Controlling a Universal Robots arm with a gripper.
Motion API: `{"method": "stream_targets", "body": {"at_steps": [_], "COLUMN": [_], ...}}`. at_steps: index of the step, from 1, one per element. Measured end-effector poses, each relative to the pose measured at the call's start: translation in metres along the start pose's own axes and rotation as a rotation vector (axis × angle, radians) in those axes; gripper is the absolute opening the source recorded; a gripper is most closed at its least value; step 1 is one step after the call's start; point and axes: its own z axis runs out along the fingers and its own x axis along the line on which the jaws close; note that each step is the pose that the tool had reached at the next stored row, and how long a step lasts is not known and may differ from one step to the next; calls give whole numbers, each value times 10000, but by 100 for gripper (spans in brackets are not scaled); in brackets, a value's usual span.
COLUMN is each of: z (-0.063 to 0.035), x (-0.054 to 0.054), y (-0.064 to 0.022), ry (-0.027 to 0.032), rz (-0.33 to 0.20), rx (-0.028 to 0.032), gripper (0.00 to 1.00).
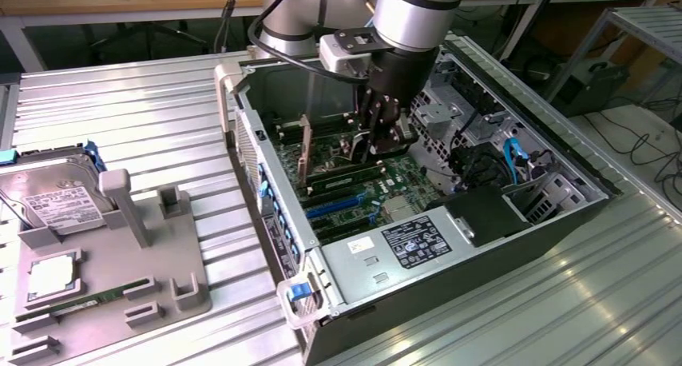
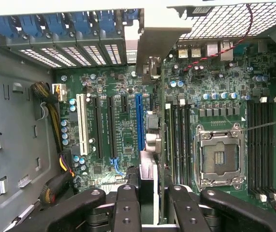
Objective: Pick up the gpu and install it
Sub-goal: 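Insert the gpu into the slot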
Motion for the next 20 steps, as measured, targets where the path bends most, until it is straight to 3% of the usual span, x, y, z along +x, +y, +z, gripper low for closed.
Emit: {"method": "stream_targets", "body": {"at_steps": [13,18,20], "z": [11,117,183], "x": [1,1,2], "y": [7,42,41], "ry": [2,2,1], "rz": [1,-7,-283], "rx": [0,0,-3], "gripper": [28,28,28]}}
